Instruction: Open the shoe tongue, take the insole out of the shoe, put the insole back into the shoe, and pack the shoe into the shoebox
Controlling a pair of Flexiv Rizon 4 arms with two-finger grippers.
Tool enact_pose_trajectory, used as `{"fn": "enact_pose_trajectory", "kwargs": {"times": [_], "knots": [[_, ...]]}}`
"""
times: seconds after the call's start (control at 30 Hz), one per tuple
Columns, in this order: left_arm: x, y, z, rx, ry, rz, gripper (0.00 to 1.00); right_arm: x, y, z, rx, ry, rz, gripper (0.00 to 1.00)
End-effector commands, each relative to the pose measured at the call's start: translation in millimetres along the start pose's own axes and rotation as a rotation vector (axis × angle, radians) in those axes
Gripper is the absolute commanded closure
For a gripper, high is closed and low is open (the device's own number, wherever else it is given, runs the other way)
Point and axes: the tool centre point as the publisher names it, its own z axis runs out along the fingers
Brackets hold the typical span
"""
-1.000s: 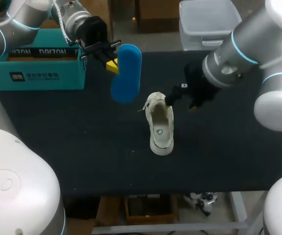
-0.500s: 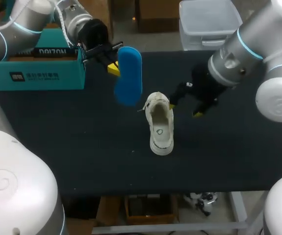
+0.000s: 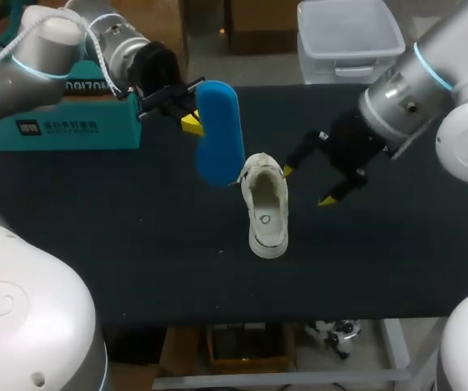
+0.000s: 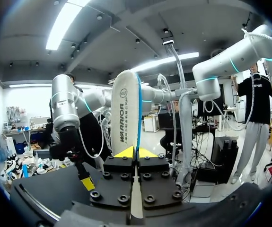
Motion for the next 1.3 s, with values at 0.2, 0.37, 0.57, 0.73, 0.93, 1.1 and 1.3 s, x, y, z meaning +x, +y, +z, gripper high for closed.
{"fn": "enact_pose_trajectory", "kwargs": {"times": [0.2,0.37,0.57,0.73,0.93,1.1,1.3], "knots": [[5.4,-7.5,27,0.023,-0.133,0.022,1.00,-10,-4,-7,0.098,0.073,0.086,0.00],[3.2,-9.8,33,0.030,-0.157,0.021,1.00,-13,-7,-11,0.133,0.084,0.158,0.00],[-2.8,-14.3,36,0.035,-0.203,-0.019,1.00,-13,-7,-11,0.133,0.084,0.158,0.00],[-7.5,-7.3,39,0.039,-0.180,-0.029,1.00,-13,-7,-11,0.133,0.084,0.158,0.00],[-13.9,8.5,51,0.009,-0.112,0.005,1.00,-14,-6,-6,0.151,0.145,0.195,0.00],[-17.4,20.8,61,-0.029,-0.050,0.046,1.00,-16,-12,-1,0.184,0.300,0.330,0.00],[-18.8,34.4,66,-0.084,-0.030,0.108,1.00,-15,-21,9,0.225,0.348,0.443,0.00]]}}
